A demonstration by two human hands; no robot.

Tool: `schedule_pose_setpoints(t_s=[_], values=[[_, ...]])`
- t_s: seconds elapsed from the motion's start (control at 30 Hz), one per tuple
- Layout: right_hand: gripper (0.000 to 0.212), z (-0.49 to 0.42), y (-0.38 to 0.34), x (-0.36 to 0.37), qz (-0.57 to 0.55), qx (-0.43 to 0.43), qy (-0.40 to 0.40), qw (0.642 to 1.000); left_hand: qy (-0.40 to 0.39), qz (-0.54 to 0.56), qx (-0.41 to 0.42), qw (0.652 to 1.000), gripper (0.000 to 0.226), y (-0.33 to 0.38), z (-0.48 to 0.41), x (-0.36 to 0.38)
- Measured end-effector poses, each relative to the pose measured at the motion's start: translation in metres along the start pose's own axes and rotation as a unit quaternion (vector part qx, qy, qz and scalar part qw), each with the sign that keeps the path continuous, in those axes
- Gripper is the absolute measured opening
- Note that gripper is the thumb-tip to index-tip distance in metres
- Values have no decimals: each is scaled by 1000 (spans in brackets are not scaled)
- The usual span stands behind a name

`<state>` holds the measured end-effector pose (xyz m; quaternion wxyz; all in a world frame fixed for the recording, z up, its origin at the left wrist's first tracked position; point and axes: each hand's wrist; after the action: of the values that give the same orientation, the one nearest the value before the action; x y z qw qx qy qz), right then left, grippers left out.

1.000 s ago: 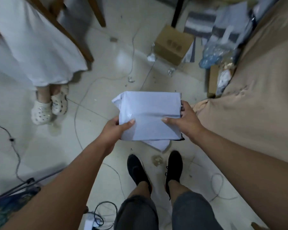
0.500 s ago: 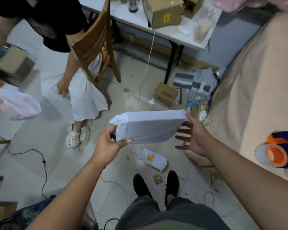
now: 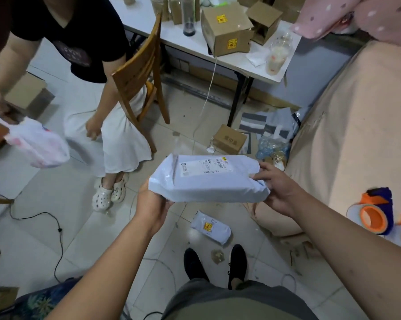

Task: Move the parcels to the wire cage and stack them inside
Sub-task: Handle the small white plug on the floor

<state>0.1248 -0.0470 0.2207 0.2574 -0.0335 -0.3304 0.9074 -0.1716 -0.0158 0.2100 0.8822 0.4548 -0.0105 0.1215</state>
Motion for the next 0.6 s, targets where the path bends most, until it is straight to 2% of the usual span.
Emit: schedule_pose_setpoints(t_s=[0.1,0.2,0.27,0.33,0.4,0.53,0.6], values=[[59,0,4,0,-9,-34,-2,999,-58,117,-100,986,39,2,0,-4],[69,-4,7,-2,5,-39,-31,999,-100,58,-129,985,37,1,3,-12],[70,-9,8,-1,27,-29,-47,998,-92,-9,-129,987,38,-5,10,-18],[65,-15,10,3,50,-17,-52,997,-56,-51,-110,991,48,-15,20,-28],[60,-18,11,9,104,-18,-67,992,-25,-48,-100,994,53,-29,39,-34],[45,-22,21,32,198,-12,-136,971,125,17,-96,987,34,-69,93,-45],[49,-17,31,44,235,-11,-180,955,200,52,-85,975,36,-93,123,-48]])
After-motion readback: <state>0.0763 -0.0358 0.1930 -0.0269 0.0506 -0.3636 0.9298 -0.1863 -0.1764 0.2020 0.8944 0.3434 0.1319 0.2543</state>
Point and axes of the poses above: each hand's wrist, its own z-axis away from the middle knuckle, its own x-axis out of the palm, y = z × x, and after that the axes turned 9 degrees about y, right-handed
